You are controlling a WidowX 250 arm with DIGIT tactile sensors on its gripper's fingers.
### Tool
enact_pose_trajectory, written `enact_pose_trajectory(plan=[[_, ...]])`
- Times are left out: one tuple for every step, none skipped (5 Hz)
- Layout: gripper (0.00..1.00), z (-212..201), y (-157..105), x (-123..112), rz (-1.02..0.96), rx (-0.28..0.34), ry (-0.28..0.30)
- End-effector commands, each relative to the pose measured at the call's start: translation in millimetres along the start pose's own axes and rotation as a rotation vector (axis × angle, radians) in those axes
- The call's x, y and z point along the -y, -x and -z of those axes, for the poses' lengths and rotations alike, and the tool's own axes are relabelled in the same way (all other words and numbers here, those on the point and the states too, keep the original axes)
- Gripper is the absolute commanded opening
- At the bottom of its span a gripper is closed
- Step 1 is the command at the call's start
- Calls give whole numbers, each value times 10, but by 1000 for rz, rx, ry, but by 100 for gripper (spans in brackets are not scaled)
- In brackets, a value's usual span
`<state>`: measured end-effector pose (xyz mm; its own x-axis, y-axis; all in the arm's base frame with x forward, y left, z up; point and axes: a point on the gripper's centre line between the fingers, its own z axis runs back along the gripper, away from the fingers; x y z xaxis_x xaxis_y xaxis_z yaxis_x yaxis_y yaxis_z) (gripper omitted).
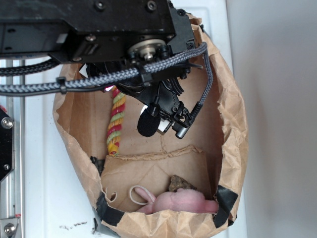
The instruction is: Grab the multicolored rope.
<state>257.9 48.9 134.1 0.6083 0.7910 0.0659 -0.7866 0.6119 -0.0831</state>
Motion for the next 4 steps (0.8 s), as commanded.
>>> enact_pose_trajectory(plan=[[100, -79, -79, -56, -5, 24, 24], [100, 125, -211, -146, -86, 22, 10], [100, 317, -321, -188, -228, 109, 36], [100, 409, -308, -188, -316, 153, 82]])
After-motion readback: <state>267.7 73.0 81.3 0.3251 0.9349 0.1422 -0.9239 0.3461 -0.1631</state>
